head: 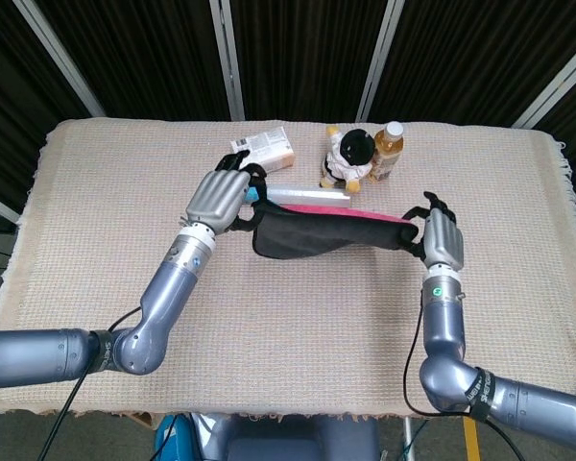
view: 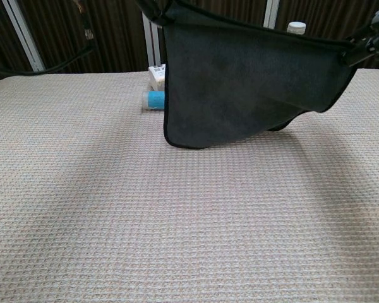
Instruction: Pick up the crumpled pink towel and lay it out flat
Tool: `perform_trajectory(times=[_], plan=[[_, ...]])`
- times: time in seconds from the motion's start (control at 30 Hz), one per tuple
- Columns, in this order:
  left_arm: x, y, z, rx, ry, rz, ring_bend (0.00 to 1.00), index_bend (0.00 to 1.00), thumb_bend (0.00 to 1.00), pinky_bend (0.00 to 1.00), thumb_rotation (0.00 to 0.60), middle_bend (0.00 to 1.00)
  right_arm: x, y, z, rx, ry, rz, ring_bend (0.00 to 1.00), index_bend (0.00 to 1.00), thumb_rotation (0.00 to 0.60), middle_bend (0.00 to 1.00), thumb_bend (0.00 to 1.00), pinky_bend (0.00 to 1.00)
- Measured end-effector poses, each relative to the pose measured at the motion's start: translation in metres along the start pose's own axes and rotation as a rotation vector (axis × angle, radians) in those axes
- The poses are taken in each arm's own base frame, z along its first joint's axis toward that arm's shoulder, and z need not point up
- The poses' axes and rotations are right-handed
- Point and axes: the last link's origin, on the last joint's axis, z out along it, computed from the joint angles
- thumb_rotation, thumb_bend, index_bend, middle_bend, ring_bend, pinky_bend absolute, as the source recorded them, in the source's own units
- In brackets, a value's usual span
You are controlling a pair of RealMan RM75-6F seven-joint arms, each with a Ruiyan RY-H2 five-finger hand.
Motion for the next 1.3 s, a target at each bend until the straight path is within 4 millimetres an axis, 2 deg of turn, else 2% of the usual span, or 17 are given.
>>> perform_trajectory(times=[0.13,0.43,0.57,0.93,1.3], plan=[[-0.016,-0.01,-0.016,0.001,-0.035,-0.029,0.0,0.61,0.55,0.06,0.6,0.24,-0.014,0.009,-0.016,0.016,-0.045,-0.029,0.0,0.57,0.6,0.11,0.62,0.0],[-0.03,-0.031,-0.049,0.012,-0.073,-0.103,0.02,0.61,0.55,0.06,0.6,0.24,-0.028,0.026,-0.042,0.018,-0.093,-0.042,0.0,0.57,0.6,0.11,0.62,0.0],[-0.036,-0.035,-0.063,0.0,-0.095,-0.122,0.02,0.61,0.55,0.06,0.6,0.24,-0.029,0.033,-0.05,0.012,-0.103,-0.041,0.0,0.57,0.6,0.11,0.62,0.0],[-0.043,-0.028,-0.094,-0.069,-0.135,-0.152,0.02,0.61,0.55,0.06,0.6,0.24,-0.023,0.044,-0.077,0.022,-0.11,-0.042,0.0,0.57,0.6,0.11,0.62,0.0],[-0.057,-0.044,-0.127,-0.07,-0.179,-0.155,0.02,0.61,0.55,0.06,0.6,0.24,-0.029,0.071,-0.106,0.008,-0.14,-0.072,0.0,0.57,0.6,0.11,0.62,0.0]])
